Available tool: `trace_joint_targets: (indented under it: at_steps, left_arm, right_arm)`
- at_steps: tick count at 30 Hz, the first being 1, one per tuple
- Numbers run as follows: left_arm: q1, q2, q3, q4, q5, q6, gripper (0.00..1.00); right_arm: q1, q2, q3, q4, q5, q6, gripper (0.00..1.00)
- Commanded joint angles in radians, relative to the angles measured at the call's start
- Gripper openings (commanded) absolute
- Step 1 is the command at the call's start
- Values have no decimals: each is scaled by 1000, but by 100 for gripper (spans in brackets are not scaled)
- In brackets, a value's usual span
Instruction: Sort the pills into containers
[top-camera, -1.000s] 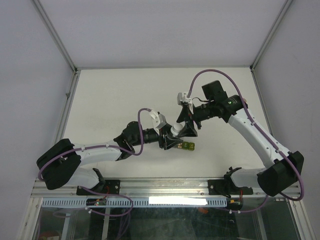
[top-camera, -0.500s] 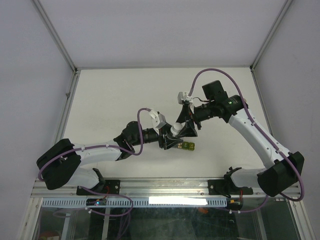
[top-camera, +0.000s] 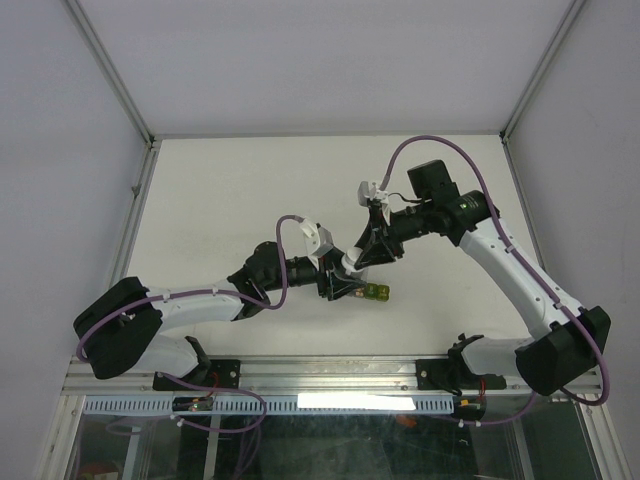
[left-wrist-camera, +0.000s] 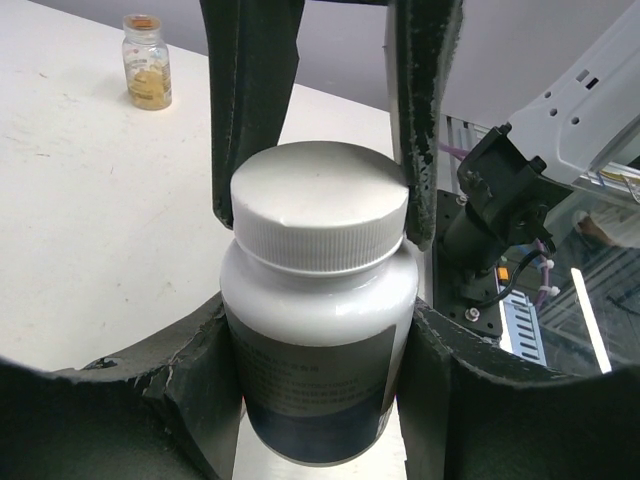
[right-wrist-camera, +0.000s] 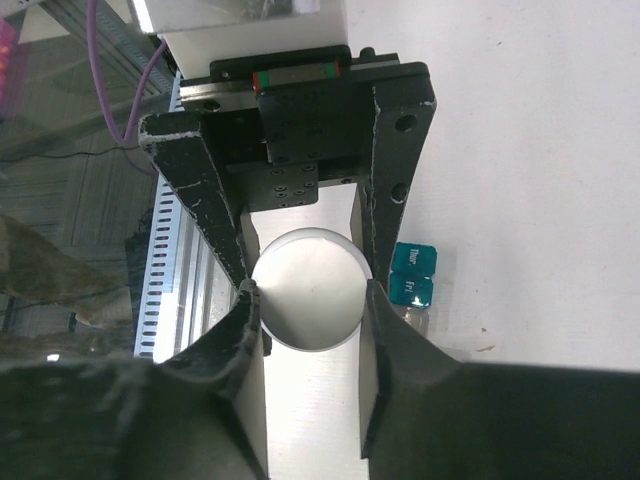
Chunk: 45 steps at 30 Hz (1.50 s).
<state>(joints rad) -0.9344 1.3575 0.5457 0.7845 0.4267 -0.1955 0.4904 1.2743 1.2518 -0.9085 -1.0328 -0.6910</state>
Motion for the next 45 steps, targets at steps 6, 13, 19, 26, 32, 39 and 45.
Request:
trace_joint_targets:
  at_steps: [6,13,19,26,32,39,45]
  left_arm:
    - [7,-40,-37,173,-31,-17,76]
    - [19,-80,-85,148,-38,29,99]
    - [23,-172,-138,-37,-69,196,99]
    - [23,-202,-211,-102,-37,418,99]
    - [30,-128,-171,-184,-50,598,99]
    - [78,-51,-160,-132,-80,573,99]
    - [96,-22,-175,-94,-67,615,99]
  right_arm:
    - [-10,-37,-13,33,-52,13,0]
    - [-81,-57,-49,60,-52,14,0]
    - [-253,-75,-125,134,84,40,0]
    - [-497,-39,-243,482,323,185,0]
    - [-645,152,-145,636,410,239,0]
    - [-671,386,5,760,582,288,0]
    - [-702,522,109,786,653,312,2]
